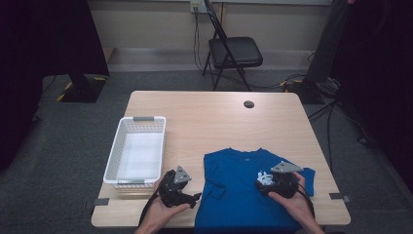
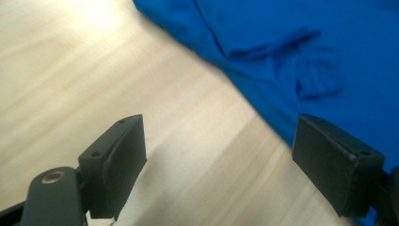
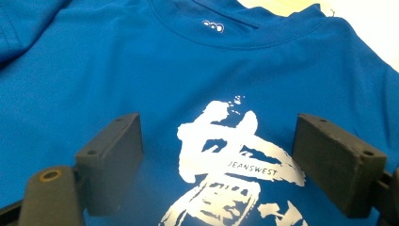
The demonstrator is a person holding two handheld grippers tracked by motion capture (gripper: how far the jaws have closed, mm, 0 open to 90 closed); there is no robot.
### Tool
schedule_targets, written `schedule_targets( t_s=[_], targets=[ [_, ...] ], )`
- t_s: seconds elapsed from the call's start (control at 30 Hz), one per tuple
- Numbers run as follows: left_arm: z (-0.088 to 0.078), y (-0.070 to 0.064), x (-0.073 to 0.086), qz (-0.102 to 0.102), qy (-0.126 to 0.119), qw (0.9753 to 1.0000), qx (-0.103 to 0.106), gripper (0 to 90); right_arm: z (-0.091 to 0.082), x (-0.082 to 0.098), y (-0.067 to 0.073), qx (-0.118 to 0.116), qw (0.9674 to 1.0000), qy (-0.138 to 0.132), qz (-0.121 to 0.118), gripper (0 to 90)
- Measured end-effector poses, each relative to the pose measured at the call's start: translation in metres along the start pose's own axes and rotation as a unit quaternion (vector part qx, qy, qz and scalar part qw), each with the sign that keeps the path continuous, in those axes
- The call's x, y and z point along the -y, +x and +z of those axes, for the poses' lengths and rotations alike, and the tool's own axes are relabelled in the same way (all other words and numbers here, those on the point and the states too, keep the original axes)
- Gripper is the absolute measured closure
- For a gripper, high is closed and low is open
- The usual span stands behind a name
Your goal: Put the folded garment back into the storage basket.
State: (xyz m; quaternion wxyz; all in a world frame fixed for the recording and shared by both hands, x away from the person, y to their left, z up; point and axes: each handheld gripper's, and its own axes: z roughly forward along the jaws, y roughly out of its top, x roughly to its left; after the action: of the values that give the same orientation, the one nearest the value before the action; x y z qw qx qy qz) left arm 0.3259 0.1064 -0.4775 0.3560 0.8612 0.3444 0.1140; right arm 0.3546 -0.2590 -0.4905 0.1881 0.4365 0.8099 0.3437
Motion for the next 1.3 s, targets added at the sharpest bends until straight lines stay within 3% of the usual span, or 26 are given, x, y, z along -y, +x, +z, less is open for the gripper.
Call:
schedule_targets(
  t_s=[0.1,0.3,0.5,0.57,0.73,0.87,1.1,1.3],
  targets=[
    [0.008,-0.002,0.001,0.016,0.019,0.9997,-0.007,20.9,0.0,0.0,0.0,0.0,1.0,0.0,0.0,16.0],
    [0.011,0.003,0.002,0.003,0.009,0.9998,-0.017,17.2,0.0,-0.001,0.0,-0.001,1.0,0.003,-0.001,15.8],
    [0.012,0.005,0.004,0.005,-0.001,0.9999,-0.016,14.3,-0.003,-0.004,-0.002,-0.01,0.9997,0.021,0.003,17.4],
    [0.013,0.006,0.004,0.006,-0.002,0.9999,-0.015,13.6,-0.008,-0.005,-0.004,-0.019,0.9997,0.013,0.011,19.9],
    [0.014,0.008,0.003,0.009,-0.002,0.9999,-0.012,12.2,-0.023,-0.008,-0.008,-0.018,0.9998,-0.008,-0.003,21.7],
    [0.015,0.009,0.002,0.013,-0.001,0.9999,-0.01,11.5,-0.036,-0.007,-0.018,-0.019,0.9997,-0.014,0.004,22.6],
    [0.017,0.011,0.001,0.012,-0.004,0.9999,-0.011,11.3,-0.065,-0.003,-0.042,0.006,0.9986,-0.048,0.02,24.4],
    [0.017,0.01,0.001,0.005,-0.004,0.9998,-0.016,11.2,-0.084,0.003,-0.063,0.014,0.9974,-0.068,0.018,27.3]
  ],
)
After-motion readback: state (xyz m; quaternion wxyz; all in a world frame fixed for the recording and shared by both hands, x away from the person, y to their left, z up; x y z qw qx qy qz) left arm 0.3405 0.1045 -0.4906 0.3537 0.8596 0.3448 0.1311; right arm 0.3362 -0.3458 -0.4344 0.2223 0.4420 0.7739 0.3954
